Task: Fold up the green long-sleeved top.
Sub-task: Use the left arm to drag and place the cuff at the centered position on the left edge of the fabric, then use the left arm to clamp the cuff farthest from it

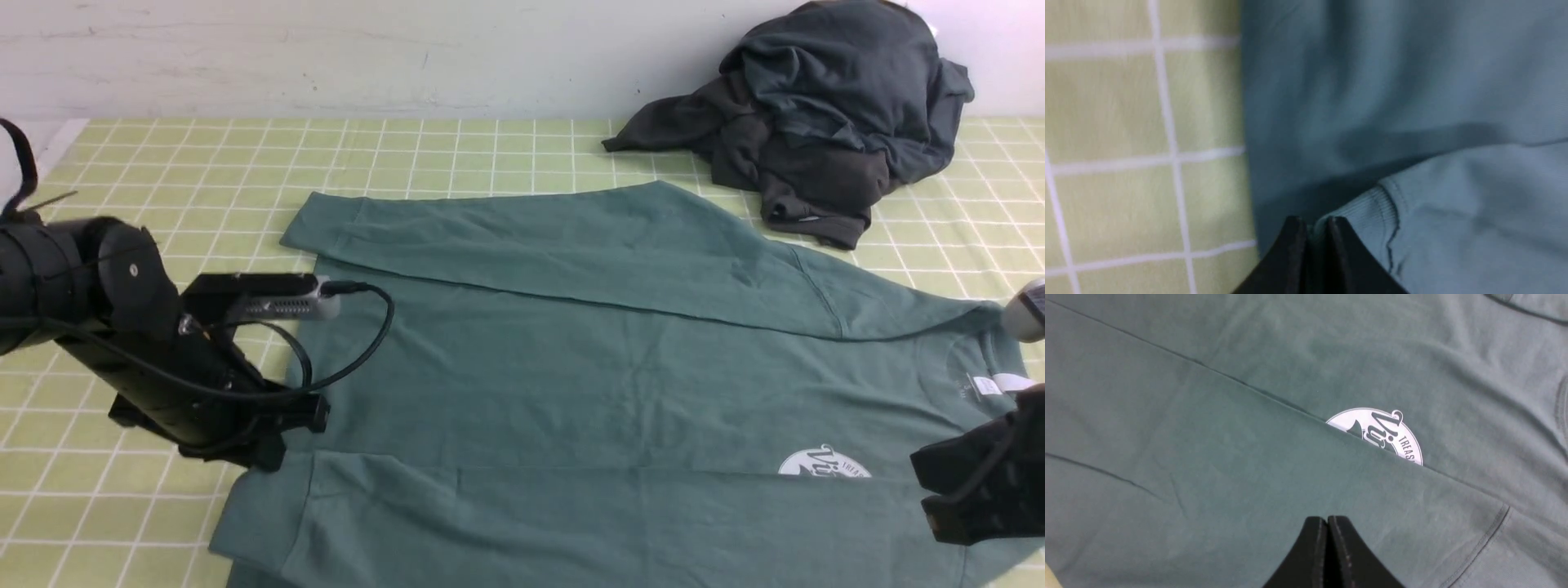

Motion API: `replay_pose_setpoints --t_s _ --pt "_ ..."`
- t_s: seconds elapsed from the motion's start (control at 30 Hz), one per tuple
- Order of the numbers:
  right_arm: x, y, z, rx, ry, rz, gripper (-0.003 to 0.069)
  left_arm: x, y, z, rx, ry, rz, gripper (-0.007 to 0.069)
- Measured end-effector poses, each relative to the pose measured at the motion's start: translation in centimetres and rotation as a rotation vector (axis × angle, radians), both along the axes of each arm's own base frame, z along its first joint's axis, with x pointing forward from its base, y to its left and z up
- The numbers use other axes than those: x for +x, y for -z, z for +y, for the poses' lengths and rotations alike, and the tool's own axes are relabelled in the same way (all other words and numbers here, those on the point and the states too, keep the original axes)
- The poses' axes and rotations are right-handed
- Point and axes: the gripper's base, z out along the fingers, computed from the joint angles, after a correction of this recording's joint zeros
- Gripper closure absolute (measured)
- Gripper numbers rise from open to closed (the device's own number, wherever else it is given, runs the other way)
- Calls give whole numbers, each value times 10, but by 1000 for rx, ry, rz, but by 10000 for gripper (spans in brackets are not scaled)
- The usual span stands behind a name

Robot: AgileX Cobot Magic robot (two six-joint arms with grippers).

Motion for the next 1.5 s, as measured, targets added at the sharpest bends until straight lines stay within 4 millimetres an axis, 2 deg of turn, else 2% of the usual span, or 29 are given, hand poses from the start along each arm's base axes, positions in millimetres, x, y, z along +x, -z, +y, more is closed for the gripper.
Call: replay_pose_setpoints --t_s 0.17,0.23,0.27,0.33,0.37,0.4,0.43,0.47,0.57,0.6,0.63,0.7,0.77,0.8,0.83,0.87,0.9,1.07,1.13,1.2,1.23,1.27,1.3,1.33,1.37,1.4,1.43,1.47,1.5 --pt "1 -1 0 2 2 -10 665 11 -49 -15 -15 76 -202 591" --pt "1 -1 0 2 2 -11 665 16 -58 -16 -14 89 -256 591" --pt "1 -1 0 2 2 -11 665 28 -70 -17 -6 97 -344 591" --pt "1 -1 0 2 2 -11 665 45 -74 -15 0 86 -395 591" --pt "1 -1 0 2 2 -11 665 45 -74 -15 1 87 -395 591" --pt "1 -1 0 2 2 -11 665 58 -73 -14 4 79 -411 591" --pt "1 -1 0 2 2 -11 665 70 -66 -15 8 77 -396 591" --pt "1 -1 0 2 2 -12 665 72 -64 -15 9 77 -395 591" --pt "1 -1 0 2 2 -12 665 107 -39 -18 26 83 -356 575" --pt "1 -1 0 2 2 -12 665 109 -38 -19 28 84 -353 571" --pt "1 -1 0 2 2 -12 665 128 -28 -19 36 88 -329 529" --pt "1 -1 0 2 2 -12 665 141 -19 -17 41 89 -292 470" --pt "2 1 0 1 2 -5 665 161 -17 -11 44 69 -287 376" --pt "2 1 0 0 2 -4 665 163 -17 -10 43 64 -289 376" --pt "2 1 0 0 2 -1 665 181 -19 -1 29 6 -308 302" --pt "2 1 0 0 2 -1 665 183 -19 0 26 -2 -310 302" --pt "3 1 0 0 3 -2 665 196 -19 9 7 -64 -324 264" --pt "3 1 0 1 3 -7 665 228 4 33 -20 -195 -331 238" --pt "3 1 0 1 4 -9 665 240 28 37 -10 -200 -316 237" --pt "3 1 0 1 3 -11 665 245 45 37 -8 -200 -299 253" --pt "3 1 0 1 3 -11 665 246 47 37 -8 -200 -297 256" --pt "4 1 0 -7 -4 -19 665 249 49 37 -3 -197 -304 321" --pt "4 1 0 -7 -4 -19 665 249 49 37 -3 -197 -303 321" --pt "3 1 0 -10 -8 -19 665 249 49 37 0 -196 -304 359" --pt "3 3 0 -15 -12 -20 665 249 50 38 17 -187 -297 466" --pt "3 5 0 -17 -13 -19 665 248 49 38 24 -182 -282 526" --pt "2 6 0 -17 -12 -17 665 248 49 38 25 -181 -278 536" --pt "2 8 0 -19 -13 -12 665 245 46 38 32 -173 -239 589" --pt "2 8 0 -18 -13 -12 665 242 42 38 36 -167 -209 606"
